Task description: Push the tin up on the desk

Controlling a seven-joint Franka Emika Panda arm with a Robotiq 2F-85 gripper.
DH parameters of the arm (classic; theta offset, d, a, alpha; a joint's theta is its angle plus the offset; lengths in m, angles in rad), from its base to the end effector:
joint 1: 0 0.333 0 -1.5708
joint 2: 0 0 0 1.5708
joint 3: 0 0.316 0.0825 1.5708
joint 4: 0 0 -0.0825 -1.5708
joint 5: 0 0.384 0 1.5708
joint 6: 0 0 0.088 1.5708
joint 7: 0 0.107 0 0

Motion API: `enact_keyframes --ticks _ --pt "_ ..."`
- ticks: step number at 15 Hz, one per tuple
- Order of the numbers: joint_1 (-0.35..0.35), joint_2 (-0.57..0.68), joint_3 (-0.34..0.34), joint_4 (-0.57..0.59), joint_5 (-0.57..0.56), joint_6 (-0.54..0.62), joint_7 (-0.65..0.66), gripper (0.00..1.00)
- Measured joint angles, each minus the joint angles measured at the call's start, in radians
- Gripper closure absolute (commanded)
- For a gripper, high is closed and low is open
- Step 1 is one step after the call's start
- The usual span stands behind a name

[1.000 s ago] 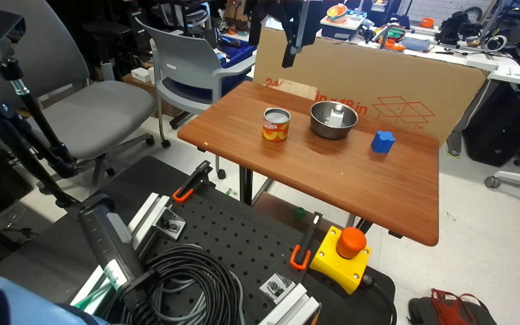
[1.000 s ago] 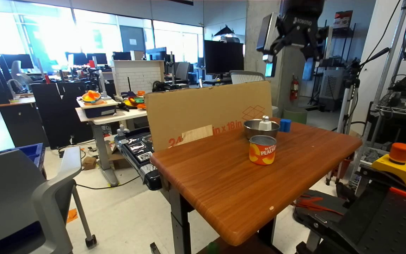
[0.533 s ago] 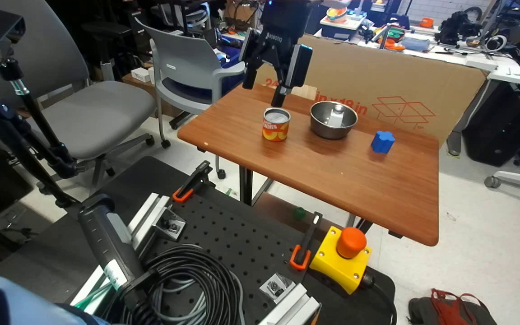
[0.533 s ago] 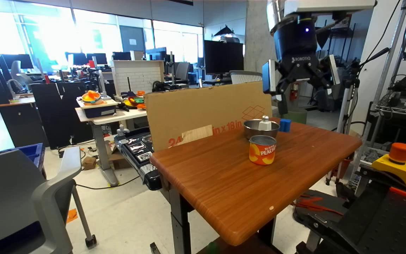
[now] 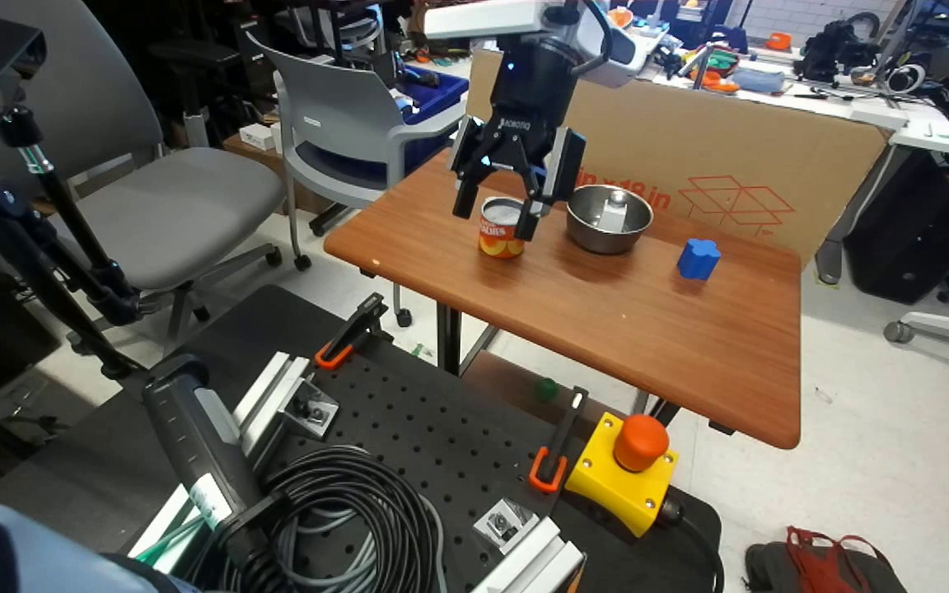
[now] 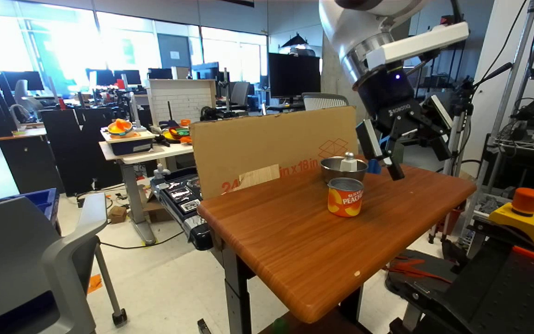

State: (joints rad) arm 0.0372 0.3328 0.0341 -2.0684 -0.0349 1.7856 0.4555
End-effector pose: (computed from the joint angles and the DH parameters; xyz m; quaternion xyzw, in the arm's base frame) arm 0.5102 0.0335 0.2388 0.9372 -0.1726 -0.2899 0.0880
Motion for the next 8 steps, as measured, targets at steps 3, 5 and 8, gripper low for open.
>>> enact_keyframes --ticks 3,5,8 --pt "0.02 0.066 -0.021 0.044 -0.089 0.0 0.0 0.0" --pt "0.033 0.108 -0.033 0.071 -0.14 0.0 0.0 0.0" --pt "0.054 0.163 -0.039 0.108 -0.198 0.0 0.0 0.0"
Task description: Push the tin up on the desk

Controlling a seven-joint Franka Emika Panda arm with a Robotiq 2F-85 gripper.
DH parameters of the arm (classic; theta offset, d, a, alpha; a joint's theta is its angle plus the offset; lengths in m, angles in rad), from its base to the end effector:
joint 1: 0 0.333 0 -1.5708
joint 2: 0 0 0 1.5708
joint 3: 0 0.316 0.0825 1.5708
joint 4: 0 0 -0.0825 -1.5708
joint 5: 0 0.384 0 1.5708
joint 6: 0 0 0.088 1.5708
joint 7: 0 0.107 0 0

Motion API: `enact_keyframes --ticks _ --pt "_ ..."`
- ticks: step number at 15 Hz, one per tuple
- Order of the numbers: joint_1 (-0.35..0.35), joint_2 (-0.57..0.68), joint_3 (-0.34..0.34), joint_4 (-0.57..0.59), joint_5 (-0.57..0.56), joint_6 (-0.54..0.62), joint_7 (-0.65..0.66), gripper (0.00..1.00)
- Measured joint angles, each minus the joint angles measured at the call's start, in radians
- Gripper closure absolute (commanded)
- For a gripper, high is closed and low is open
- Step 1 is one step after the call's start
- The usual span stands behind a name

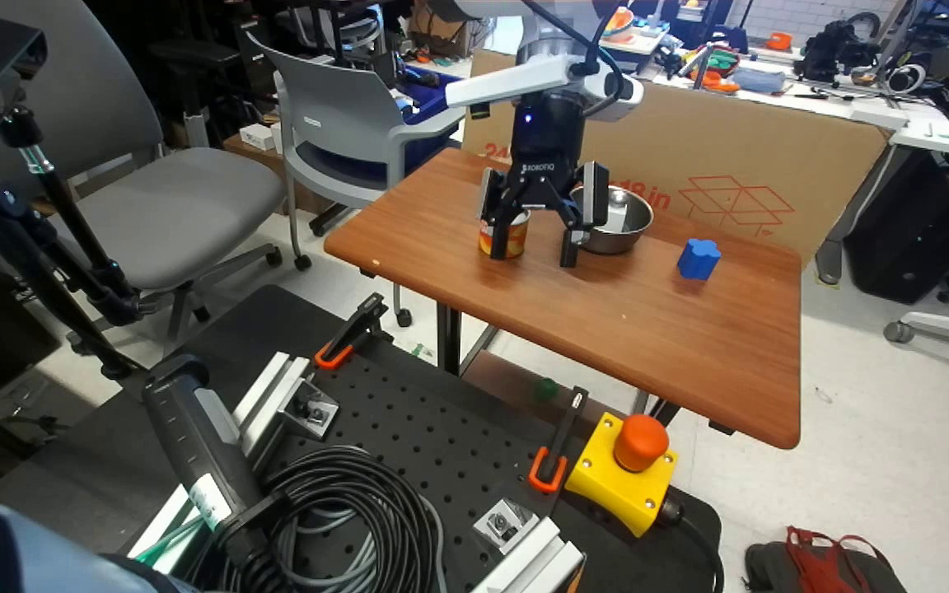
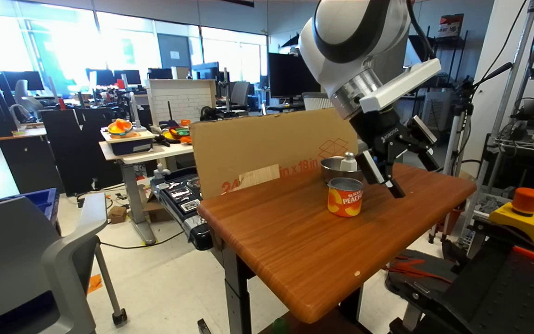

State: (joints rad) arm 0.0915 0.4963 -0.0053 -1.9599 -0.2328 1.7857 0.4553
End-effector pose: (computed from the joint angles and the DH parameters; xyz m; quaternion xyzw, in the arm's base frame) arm 0.5339 0.0263 0.1895 0.9330 -0.1125 -0.2881 0.1840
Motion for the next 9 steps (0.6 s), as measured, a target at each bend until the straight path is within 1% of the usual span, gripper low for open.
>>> enact_keyframes --ticks 5,9 --pt "0.046 0.073 -0.009 0.079 -0.044 0.001 0.013 0.0" --pt "0.07 0.126 -0.014 0.205 -0.044 0.001 0.042 0.0"
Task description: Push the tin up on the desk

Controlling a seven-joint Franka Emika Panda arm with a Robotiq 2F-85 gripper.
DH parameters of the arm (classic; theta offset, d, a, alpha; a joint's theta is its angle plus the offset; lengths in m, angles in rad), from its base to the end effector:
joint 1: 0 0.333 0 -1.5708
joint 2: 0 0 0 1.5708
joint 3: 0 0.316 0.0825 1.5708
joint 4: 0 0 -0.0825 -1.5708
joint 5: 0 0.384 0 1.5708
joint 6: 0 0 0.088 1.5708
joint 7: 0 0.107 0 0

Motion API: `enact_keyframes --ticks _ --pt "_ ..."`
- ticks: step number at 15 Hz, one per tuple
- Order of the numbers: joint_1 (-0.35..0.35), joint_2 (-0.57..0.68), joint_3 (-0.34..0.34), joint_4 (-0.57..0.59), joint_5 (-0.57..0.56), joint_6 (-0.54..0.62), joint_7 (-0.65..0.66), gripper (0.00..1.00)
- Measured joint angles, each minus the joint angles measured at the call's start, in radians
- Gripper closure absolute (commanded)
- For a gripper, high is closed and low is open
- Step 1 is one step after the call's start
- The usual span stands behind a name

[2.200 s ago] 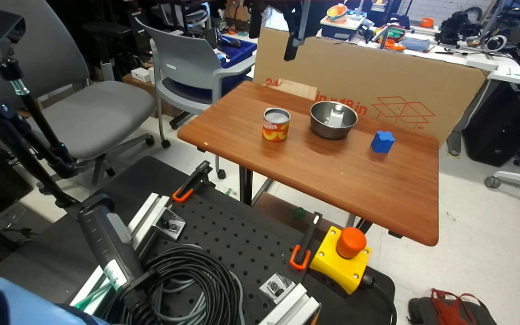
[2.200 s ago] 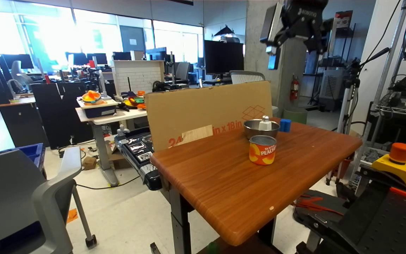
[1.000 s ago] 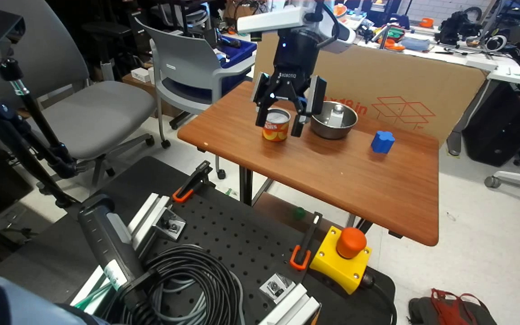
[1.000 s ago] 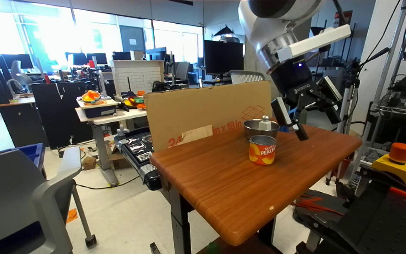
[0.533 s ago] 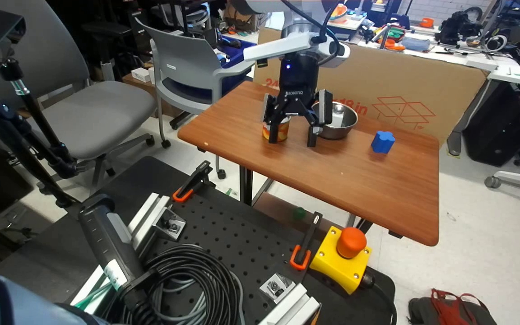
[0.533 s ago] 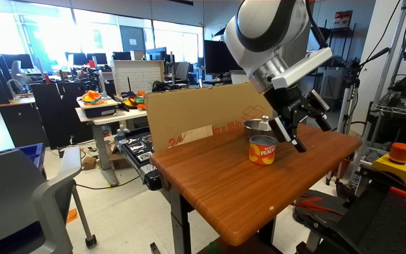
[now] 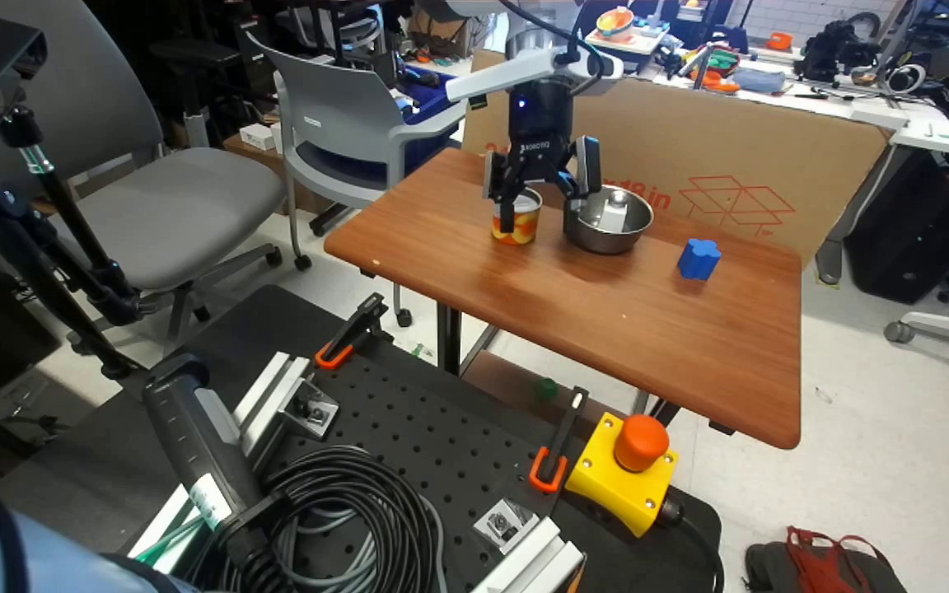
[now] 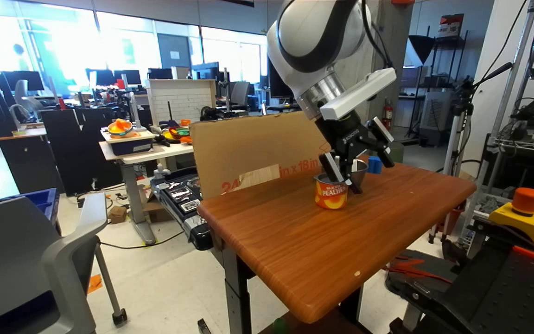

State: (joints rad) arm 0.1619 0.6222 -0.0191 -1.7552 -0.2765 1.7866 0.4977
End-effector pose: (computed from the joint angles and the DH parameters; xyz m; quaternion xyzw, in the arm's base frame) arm 0.5896 0.0616 0.1862 0.9438 -0.1007 -0.2341 0.2104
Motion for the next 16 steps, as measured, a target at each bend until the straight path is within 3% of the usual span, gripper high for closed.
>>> enact_keyframes --ticks 10,16 --pt "0.084 0.174 -0.049 0.318 -0.016 -0.027 0.093 0.0" --pt "0.106 0.179 -0.066 0.369 -0.031 -0.038 0.1 0.0"
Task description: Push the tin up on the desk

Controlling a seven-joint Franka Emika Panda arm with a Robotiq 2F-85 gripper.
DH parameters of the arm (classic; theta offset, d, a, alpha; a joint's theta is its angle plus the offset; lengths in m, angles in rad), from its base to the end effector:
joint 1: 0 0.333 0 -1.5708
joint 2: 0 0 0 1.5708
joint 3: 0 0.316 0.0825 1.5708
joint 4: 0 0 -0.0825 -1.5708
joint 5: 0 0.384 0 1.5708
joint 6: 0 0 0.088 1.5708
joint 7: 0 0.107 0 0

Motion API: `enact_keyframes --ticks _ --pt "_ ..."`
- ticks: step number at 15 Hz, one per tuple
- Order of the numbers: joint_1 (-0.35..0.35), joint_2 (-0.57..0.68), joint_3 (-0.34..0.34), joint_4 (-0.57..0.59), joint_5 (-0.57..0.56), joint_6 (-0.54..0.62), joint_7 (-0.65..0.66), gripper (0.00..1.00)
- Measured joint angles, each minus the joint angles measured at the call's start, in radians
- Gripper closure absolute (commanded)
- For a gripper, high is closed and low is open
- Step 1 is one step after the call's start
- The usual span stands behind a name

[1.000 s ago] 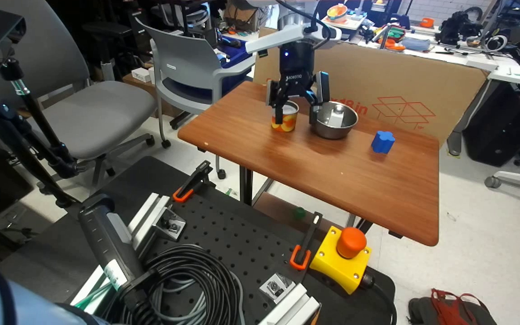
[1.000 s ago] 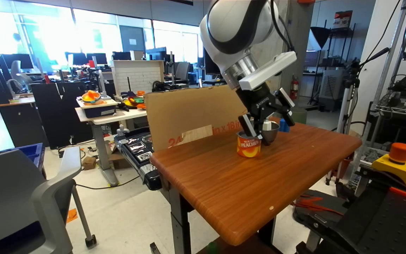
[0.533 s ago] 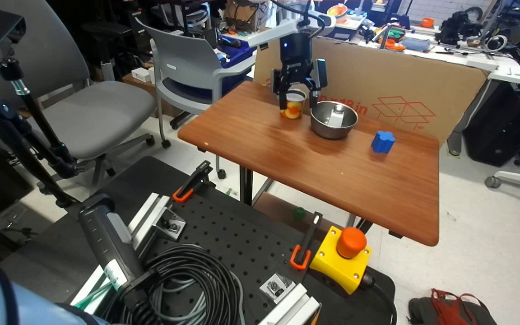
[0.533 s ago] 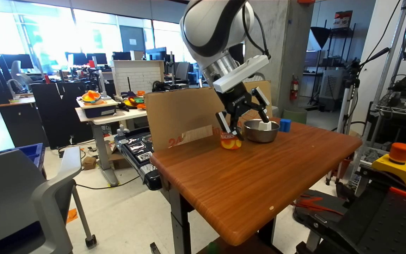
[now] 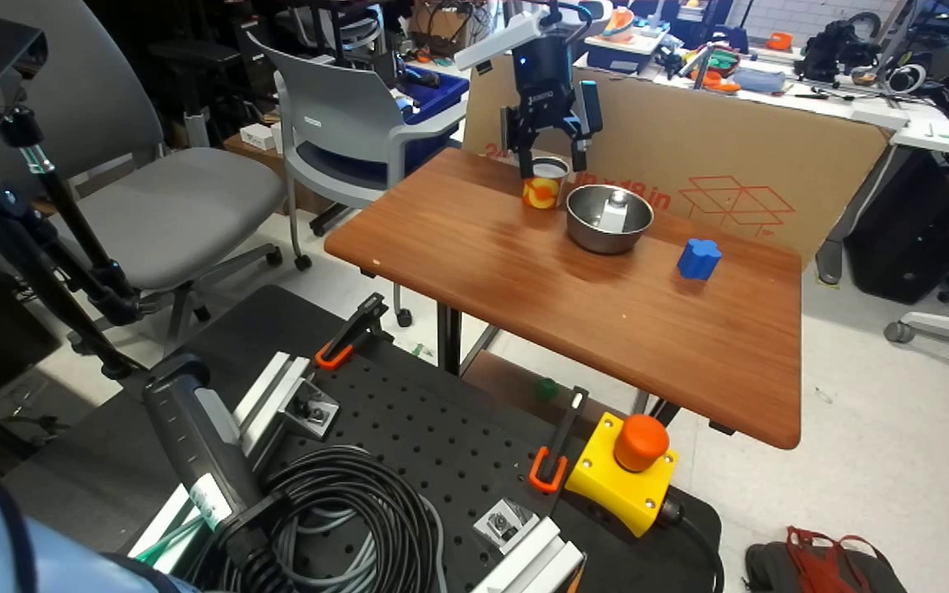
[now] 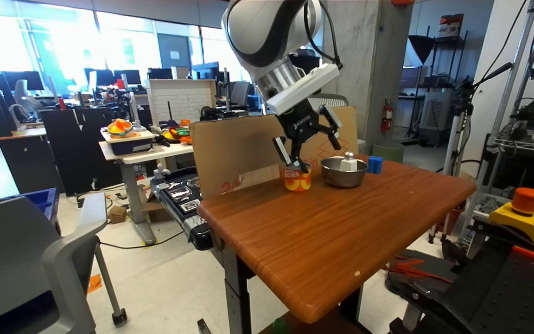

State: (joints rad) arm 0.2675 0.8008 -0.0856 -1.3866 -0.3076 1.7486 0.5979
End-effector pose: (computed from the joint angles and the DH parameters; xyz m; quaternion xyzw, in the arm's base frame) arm 0.6746 0.1068 0.2113 0.9519 -0.1345 -0.1316 0.2418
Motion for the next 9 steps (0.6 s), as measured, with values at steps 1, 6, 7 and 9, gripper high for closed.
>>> enact_keyframes --ticks 1,6,7,9 --pt "0.002 -0.01 0.003 -0.01 0.0 0.0 -0.012 0.0" --pt "0.0 -0.18 0.031 -0.192 0.004 0.097 -0.081 0.0" --pt "-0.002 -0.216 0.034 -0.224 0.004 0.103 -0.085 0.0" --pt "-0.004 -0.252 0.035 -0.26 0.004 0.116 -0.088 0.0"
